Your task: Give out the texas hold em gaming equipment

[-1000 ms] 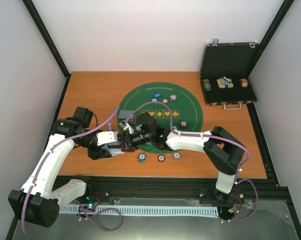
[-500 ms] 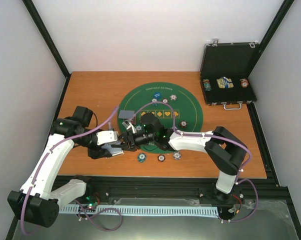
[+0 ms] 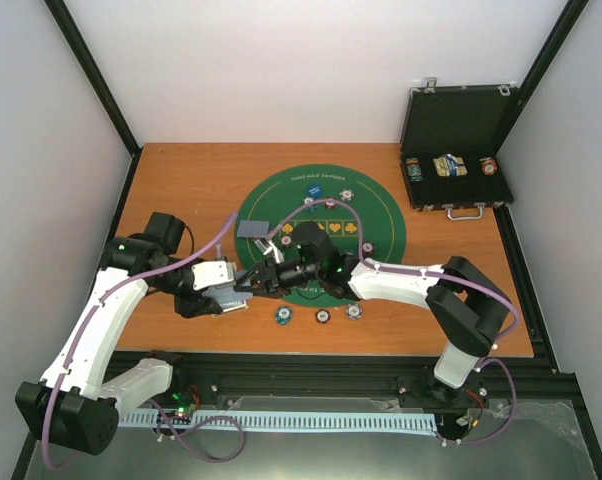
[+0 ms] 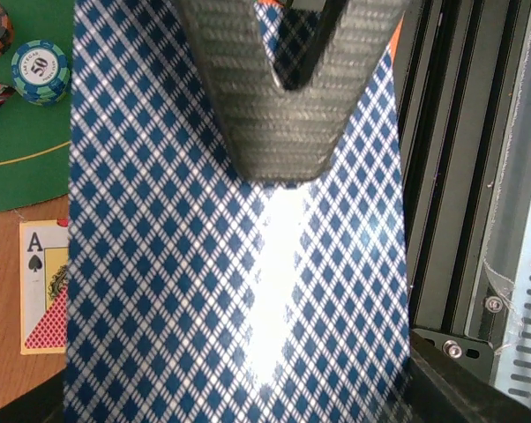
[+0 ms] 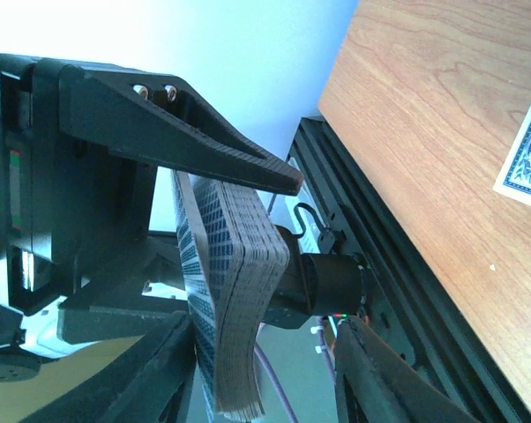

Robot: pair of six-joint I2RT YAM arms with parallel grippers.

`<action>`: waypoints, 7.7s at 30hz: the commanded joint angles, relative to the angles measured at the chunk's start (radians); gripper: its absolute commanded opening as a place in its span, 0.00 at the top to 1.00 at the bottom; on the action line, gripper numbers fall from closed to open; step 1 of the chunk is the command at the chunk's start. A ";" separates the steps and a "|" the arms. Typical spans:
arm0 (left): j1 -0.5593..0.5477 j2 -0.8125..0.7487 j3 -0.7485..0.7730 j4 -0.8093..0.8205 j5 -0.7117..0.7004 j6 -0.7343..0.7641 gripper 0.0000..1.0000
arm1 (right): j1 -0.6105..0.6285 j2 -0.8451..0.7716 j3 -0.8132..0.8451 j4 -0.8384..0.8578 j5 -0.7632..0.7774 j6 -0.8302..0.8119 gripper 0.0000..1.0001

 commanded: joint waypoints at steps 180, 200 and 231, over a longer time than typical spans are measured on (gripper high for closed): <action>0.000 -0.027 0.116 -0.073 0.081 -0.090 0.85 | -0.015 -0.077 0.050 -0.294 0.093 -0.141 0.76; 0.001 -0.028 0.124 -0.078 0.075 -0.094 0.85 | -0.339 -0.239 -0.020 -0.649 0.103 -0.394 0.97; 0.001 -0.027 0.141 -0.103 0.052 -0.080 0.85 | -0.625 0.231 0.258 -0.874 0.206 -0.675 0.97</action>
